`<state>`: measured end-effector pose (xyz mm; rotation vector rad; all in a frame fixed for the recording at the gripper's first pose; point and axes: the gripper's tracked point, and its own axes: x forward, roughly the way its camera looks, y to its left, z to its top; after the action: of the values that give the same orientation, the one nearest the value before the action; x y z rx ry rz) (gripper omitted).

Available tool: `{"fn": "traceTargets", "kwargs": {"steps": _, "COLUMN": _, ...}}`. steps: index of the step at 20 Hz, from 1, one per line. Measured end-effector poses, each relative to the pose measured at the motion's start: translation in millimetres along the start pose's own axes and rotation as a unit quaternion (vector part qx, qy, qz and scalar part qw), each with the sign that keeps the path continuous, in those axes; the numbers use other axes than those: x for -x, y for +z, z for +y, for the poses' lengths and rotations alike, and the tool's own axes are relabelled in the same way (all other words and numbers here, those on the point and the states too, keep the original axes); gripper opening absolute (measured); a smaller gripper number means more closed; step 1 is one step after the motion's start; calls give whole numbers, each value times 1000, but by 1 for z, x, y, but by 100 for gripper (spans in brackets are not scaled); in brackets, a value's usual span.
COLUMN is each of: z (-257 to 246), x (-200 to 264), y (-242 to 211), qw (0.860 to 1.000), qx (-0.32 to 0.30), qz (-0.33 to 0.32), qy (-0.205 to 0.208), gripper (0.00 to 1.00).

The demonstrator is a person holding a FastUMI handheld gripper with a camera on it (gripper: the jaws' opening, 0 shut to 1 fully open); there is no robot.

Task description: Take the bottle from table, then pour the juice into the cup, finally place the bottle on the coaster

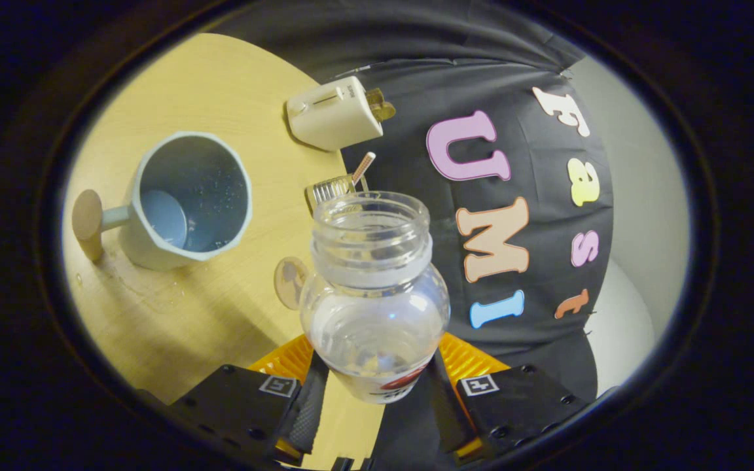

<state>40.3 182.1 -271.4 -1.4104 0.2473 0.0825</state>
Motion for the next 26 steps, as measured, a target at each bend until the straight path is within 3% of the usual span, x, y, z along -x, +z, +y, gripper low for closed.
{"fn": "traceTargets", "kwargs": {"steps": 5, "z": 0, "x": -3, "y": -3, "qw": 999, "qx": 29, "qz": 30, "qy": -2, "gripper": 75}}
{"fn": "traceTargets", "kwargs": {"steps": 26, "z": 16, "x": 7, "y": 18, "qw": 986, "qx": 166, "qz": 16, "qy": 8, "gripper": 75}}
